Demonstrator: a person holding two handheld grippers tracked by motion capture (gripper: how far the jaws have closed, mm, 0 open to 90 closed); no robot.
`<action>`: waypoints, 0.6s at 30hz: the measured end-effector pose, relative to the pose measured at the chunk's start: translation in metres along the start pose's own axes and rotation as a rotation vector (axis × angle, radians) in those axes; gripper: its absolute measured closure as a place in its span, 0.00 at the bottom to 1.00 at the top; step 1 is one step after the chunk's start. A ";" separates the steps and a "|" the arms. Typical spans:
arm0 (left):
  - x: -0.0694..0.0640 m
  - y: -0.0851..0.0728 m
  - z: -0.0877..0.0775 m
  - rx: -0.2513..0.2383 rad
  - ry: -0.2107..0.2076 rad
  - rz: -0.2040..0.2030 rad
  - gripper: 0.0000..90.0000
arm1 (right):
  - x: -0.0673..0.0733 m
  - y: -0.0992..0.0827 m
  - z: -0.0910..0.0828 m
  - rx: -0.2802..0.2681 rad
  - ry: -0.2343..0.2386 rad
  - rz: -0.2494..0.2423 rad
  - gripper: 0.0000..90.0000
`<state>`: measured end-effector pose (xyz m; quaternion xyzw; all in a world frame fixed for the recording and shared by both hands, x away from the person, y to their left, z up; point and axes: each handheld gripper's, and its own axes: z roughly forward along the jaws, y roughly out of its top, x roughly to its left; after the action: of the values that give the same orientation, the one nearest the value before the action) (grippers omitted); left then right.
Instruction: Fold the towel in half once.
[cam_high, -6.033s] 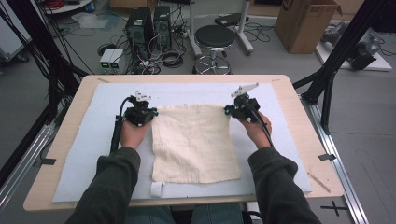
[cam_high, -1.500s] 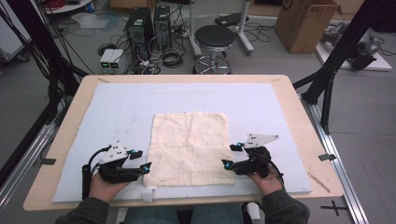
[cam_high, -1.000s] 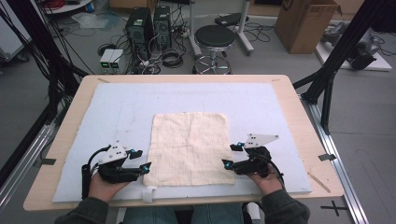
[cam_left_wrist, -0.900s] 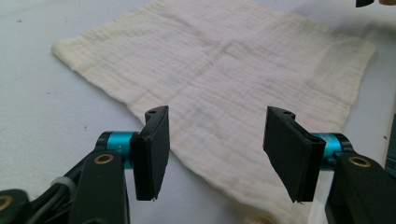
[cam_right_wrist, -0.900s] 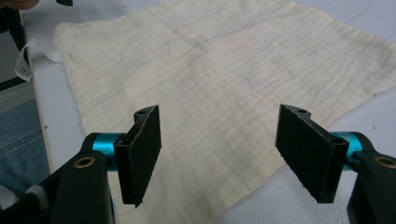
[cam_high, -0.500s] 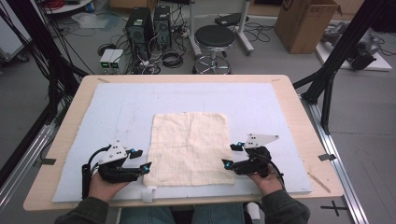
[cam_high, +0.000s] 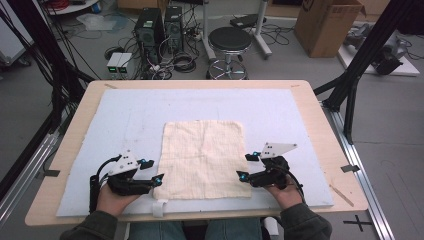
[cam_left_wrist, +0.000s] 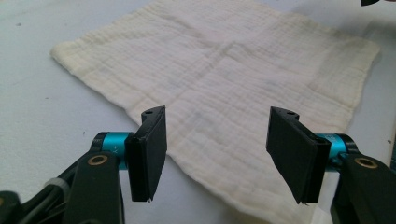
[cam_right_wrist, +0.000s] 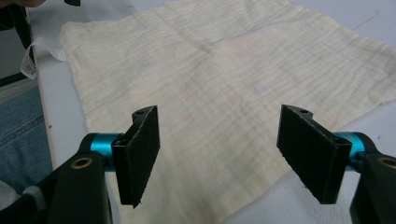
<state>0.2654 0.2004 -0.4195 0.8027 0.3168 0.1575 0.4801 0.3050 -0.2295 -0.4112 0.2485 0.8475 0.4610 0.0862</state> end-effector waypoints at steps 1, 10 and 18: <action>0.000 0.001 0.001 -0.002 -0.001 -0.006 0.42 | -0.001 0.002 0.001 0.004 0.004 0.005 0.32; 0.020 0.022 0.011 0.007 0.040 -0.057 0.39 | -0.023 0.020 0.005 0.007 -0.032 0.023 0.30; 0.044 0.048 0.030 0.004 0.053 -0.084 0.44 | -0.054 0.035 0.011 0.034 -0.048 0.057 0.30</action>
<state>0.3320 0.1931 -0.3950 0.7851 0.3632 0.1576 0.4763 0.3676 -0.2328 -0.3924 0.2848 0.8455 0.4427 0.0892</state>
